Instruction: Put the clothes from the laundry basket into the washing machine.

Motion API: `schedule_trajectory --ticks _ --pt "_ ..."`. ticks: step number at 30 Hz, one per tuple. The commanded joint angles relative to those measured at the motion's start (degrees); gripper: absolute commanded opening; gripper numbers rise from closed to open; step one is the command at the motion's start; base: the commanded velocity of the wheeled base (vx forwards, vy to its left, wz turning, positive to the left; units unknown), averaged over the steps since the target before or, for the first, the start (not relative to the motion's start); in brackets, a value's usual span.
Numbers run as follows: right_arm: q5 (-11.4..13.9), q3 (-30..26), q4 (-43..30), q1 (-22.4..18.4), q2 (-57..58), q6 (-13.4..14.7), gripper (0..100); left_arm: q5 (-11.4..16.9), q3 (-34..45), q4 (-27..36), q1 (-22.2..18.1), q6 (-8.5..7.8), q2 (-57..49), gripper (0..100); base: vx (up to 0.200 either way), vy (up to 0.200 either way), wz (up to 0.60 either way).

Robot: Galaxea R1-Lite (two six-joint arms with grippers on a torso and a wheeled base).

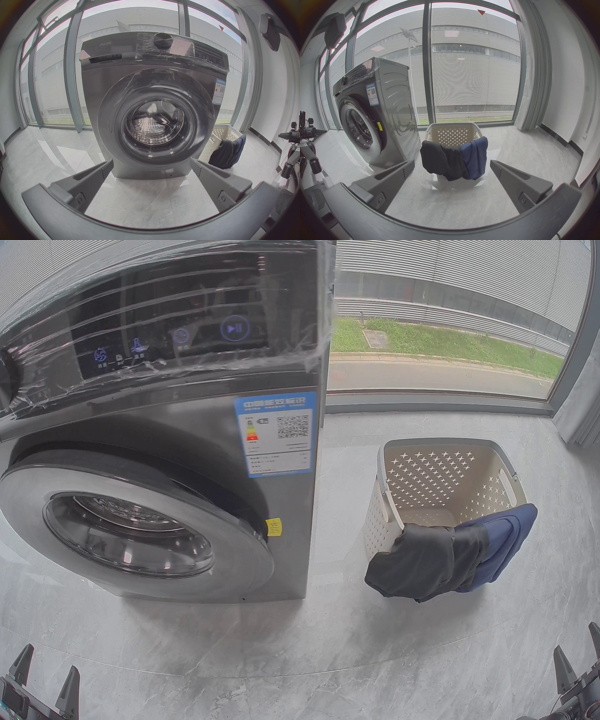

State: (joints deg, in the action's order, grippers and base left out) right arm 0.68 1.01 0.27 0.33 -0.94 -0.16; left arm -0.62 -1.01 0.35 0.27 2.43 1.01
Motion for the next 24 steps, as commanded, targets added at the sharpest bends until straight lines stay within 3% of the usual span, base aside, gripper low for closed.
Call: schedule_trajectory --ticks 1,9,24 --pt "0.0 -1.0 0.0 0.0 0.9 0.0 100 0.0 0.8 -0.1 0.0 0.04 -0.8 100 0.000 0.200 0.00" --pt "0.0 -1.0 0.0 0.0 0.9 0.0 100 0.0 0.8 0.0 0.0 0.04 -0.8 100 0.000 0.200 0.00" --pt "0.1 -1.0 0.0 -0.1 0.9 0.0 100 0.0 0.8 0.0 0.0 0.04 -0.8 100 0.000 0.000 0.00"
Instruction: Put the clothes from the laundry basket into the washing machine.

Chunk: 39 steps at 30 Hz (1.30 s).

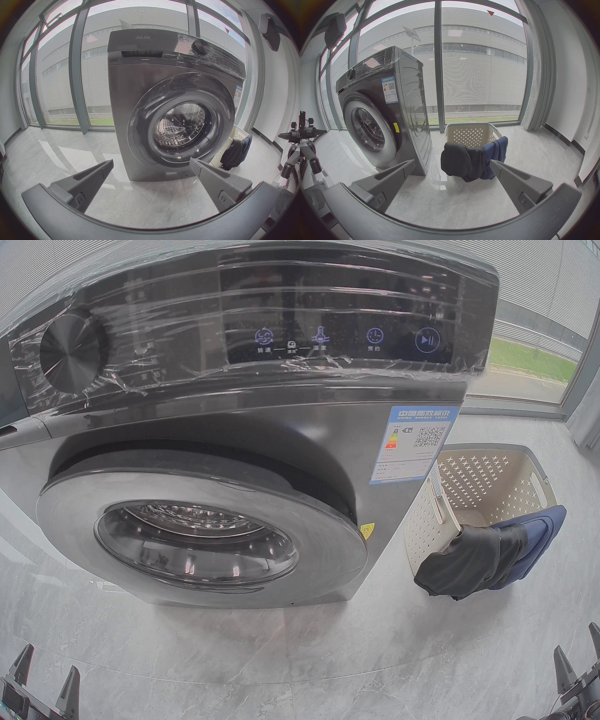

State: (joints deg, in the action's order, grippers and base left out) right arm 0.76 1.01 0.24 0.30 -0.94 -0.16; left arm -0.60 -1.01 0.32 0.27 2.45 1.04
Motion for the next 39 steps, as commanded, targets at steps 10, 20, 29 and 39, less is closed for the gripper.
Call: schedule_trajectory --ticks 10,20,29,39 --pt "0.0 -1.0 0.0 0.0 0.9 -0.1 100 0.0 0.8 -0.1 0.0 0.01 -0.9 100 0.000 0.000 0.36" --pt "0.0 -1.0 0.0 0.0 0.9 -0.1 100 -0.1 0.8 0.0 0.0 0.01 -0.9 100 0.000 0.160 0.00" --pt "-0.1 -1.0 0.0 0.0 0.9 0.1 100 -0.1 0.8 0.0 0.0 0.01 -0.9 100 0.000 0.022 0.00" --pt "-0.1 -1.0 0.0 0.0 0.9 0.1 100 -0.2 0.8 -0.1 0.0 0.10 -0.9 100 0.000 0.060 -0.12"
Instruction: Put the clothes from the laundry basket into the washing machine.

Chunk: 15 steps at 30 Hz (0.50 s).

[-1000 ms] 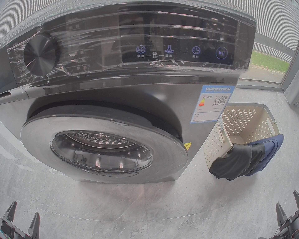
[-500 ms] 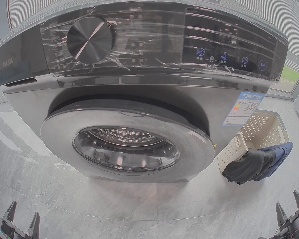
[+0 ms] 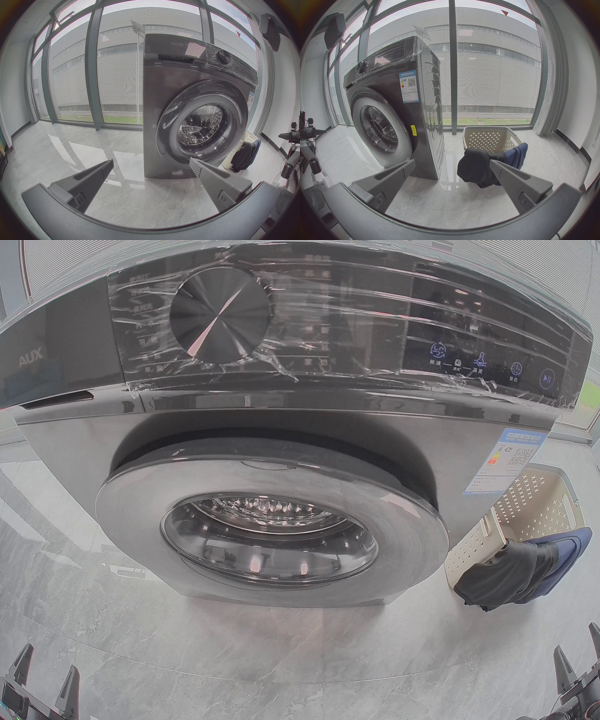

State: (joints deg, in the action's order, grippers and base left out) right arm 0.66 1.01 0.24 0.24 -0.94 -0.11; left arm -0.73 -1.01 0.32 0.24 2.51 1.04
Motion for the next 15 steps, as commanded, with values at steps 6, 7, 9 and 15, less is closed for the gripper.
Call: schedule_trajectory --ticks 6,7,9,15 --pt "0.0 -1.0 0.0 0.0 0.9 0.0 100 -0.1 0.8 0.0 0.0 0.04 -0.9 100 0.000 0.100 0.00" --pt "0.0 -1.0 0.0 0.0 0.9 0.0 100 -0.1 0.8 0.0 0.0 0.04 -0.9 100 0.000 0.000 0.00" --pt "0.0 -1.0 0.0 0.0 0.9 0.0 100 0.0 0.8 0.0 0.0 0.04 -0.9 100 0.000 0.000 0.00" --pt "0.1 -1.0 0.0 0.0 0.9 -0.1 100 -0.1 0.8 0.0 0.0 0.04 -0.9 100 0.000 0.000 -0.20"
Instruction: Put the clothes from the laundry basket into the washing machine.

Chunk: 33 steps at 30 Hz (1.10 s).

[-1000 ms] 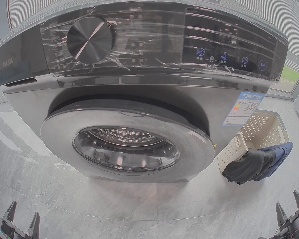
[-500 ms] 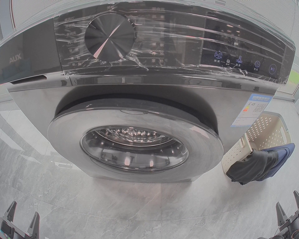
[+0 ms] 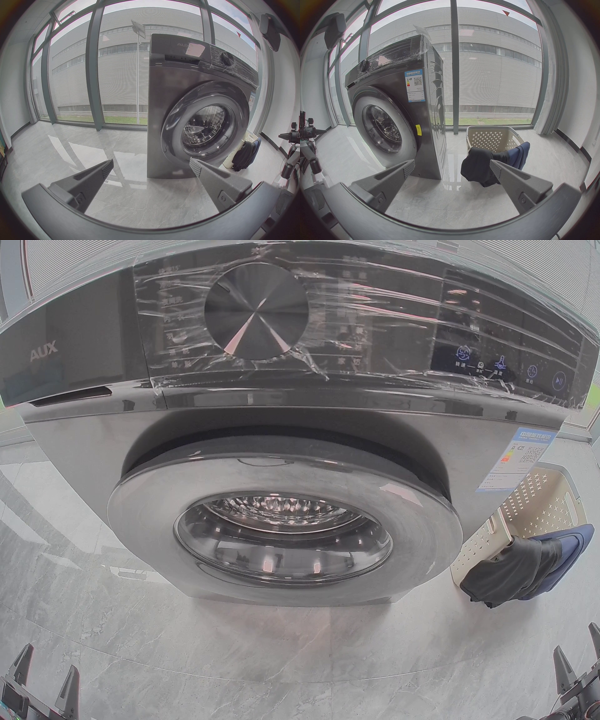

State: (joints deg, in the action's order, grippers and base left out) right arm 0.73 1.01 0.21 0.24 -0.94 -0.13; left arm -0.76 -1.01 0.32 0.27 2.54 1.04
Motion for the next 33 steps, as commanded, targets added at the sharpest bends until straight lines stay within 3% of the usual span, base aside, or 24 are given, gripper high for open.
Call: schedule_trajectory --ticks 1,6,12,22,27,33 --pt "0.1 -1.0 0.1 0.0 0.9 0.0 100 0.0 0.8 0.0 0.0 0.01 -0.9 100 0.000 0.000 -0.60" --pt "0.0 -1.0 0.1 0.0 0.9 0.0 100 0.0 0.8 0.0 0.0 0.01 -0.9 100 0.000 0.000 -0.36" --pt "0.1 -1.0 0.1 0.0 0.9 0.0 100 0.0 0.8 0.0 0.0 0.01 -0.9 100 0.000 0.200 0.00" --pt "0.1 -1.0 0.0 -0.1 0.9 -0.1 100 0.0 0.8 0.0 0.0 0.01 -0.9 100 0.000 0.000 0.00" --pt "0.1 -1.0 0.1 0.0 0.9 0.0 100 0.0 0.8 -0.1 0.0 0.01 -0.9 100 0.000 0.000 0.60" --pt "0.1 -1.0 0.0 0.0 0.9 0.0 100 0.0 0.8 0.0 0.0 0.01 -0.9 100 0.000 0.000 0.00"
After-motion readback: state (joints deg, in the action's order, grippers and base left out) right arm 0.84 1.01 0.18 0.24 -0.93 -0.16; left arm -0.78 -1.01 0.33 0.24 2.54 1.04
